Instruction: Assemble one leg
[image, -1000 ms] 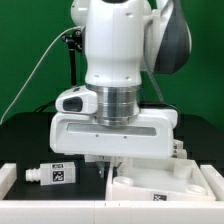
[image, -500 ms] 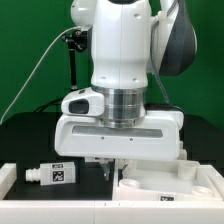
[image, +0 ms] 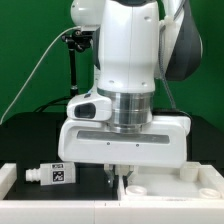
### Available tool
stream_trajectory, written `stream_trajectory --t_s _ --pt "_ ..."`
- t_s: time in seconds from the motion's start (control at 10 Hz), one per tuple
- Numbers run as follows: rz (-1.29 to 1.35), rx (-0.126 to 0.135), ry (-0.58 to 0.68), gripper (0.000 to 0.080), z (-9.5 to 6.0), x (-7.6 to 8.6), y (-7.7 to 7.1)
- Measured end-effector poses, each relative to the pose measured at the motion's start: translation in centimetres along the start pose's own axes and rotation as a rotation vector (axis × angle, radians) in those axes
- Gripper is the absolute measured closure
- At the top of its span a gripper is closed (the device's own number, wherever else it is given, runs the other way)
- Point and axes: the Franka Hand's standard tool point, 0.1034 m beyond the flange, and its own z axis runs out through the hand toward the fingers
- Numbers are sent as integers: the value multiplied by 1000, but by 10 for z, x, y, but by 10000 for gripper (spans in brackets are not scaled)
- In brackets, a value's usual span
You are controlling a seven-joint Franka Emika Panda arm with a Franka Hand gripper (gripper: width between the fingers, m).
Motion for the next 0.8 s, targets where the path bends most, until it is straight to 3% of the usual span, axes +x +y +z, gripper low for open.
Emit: stream_trajectory --t_s 0.2,0.4,0.5,0.6,0.7,0.8 --pt "-6 0 -1 742 0 0 0" --pt "-6 0 -1 428 0 0 0" --pt "0 4 -1 428 -1 -1 1" --pt "10 12 -7 247 -9 -7 2" --pt "4 17 -15 181 -22 -12 -3" --pt "9 16 -6 181 -35 -13 -13"
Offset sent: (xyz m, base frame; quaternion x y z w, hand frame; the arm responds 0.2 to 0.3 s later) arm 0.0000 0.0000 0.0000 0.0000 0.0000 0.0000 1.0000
